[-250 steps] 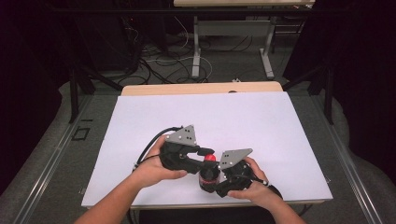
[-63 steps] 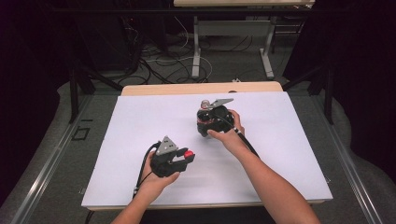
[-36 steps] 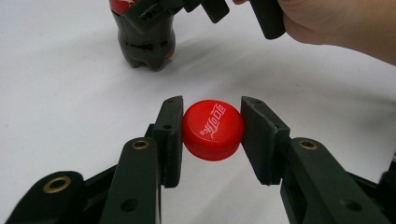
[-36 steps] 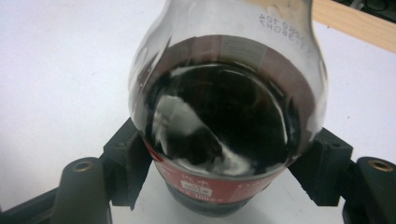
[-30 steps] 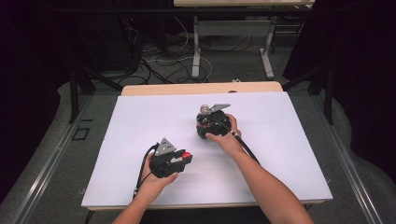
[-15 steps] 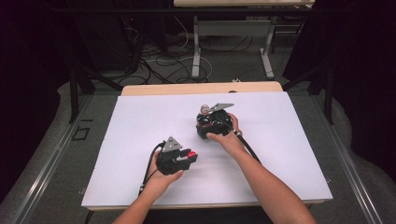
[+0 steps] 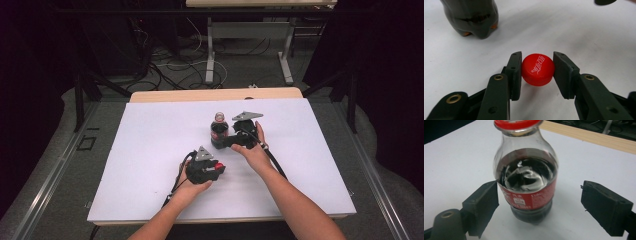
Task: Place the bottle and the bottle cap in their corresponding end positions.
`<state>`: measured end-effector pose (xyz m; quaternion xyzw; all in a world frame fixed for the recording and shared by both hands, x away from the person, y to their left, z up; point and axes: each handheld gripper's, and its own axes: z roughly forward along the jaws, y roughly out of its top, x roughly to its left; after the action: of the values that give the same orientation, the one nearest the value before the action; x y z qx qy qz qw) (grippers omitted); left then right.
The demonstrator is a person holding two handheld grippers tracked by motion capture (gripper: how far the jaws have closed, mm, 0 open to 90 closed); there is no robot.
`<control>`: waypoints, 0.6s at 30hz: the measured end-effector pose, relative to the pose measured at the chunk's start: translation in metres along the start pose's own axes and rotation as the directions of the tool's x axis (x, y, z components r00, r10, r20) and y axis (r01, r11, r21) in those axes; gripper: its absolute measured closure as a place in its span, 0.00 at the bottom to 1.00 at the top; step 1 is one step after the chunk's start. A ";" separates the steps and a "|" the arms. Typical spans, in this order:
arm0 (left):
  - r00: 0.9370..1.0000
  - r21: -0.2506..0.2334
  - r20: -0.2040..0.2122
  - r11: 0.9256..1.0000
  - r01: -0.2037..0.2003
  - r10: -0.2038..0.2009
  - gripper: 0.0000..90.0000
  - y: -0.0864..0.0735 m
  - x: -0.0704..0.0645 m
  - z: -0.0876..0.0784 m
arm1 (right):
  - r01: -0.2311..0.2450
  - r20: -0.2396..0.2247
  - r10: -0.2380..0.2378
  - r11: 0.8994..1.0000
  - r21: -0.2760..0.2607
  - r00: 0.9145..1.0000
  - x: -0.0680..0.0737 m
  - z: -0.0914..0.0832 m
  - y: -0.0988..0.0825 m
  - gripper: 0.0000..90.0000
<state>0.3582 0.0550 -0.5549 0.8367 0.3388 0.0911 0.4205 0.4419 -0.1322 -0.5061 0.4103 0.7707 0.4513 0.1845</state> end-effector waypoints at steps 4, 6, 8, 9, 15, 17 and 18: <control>1.000 0.036 -0.002 0.999 -0.009 0.009 0.67 -0.001 -0.001 0.006 | -0.001 0.026 0.001 1.000 0.001 1.000 -0.004 -0.008 -0.002 0.13; 1.000 0.050 -0.001 0.999 -0.008 0.008 0.64 -0.003 -0.001 0.010 | -0.006 0.035 0.006 1.000 0.009 0.999 -0.006 -0.012 -0.002 0.13; 1.000 0.051 -0.002 0.999 -0.007 0.007 0.61 -0.003 -0.001 0.010 | -0.002 0.048 0.001 1.000 0.005 0.999 -0.007 -0.016 -0.002 0.13; 1.000 0.047 -0.007 0.999 -0.005 0.006 0.59 -0.003 -0.001 0.010 | 0.005 0.048 -0.005 1.000 0.004 0.999 -0.007 -0.018 -0.002 0.13; 1.000 0.053 -0.018 0.998 0.019 -0.018 0.45 -0.002 0.002 0.005 | 0.014 0.044 -0.014 1.000 -0.010 0.999 -0.003 -0.027 -0.002 0.07; 1.000 0.049 -0.025 0.999 0.018 -0.016 0.42 -0.001 0.002 0.000 | 0.011 0.031 -0.010 1.000 -0.014 0.999 -0.002 -0.030 -0.002 0.07; 0.999 0.036 -0.029 0.999 0.018 -0.017 0.39 0.000 0.003 -0.003 | 0.019 0.041 -0.018 1.000 -0.014 0.999 -0.001 -0.032 -0.002 0.06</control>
<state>0.3589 0.0589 -0.5538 0.8398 0.3535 0.0932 0.4014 0.4202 -0.1509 -0.4909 0.4112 0.7672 0.4465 0.2073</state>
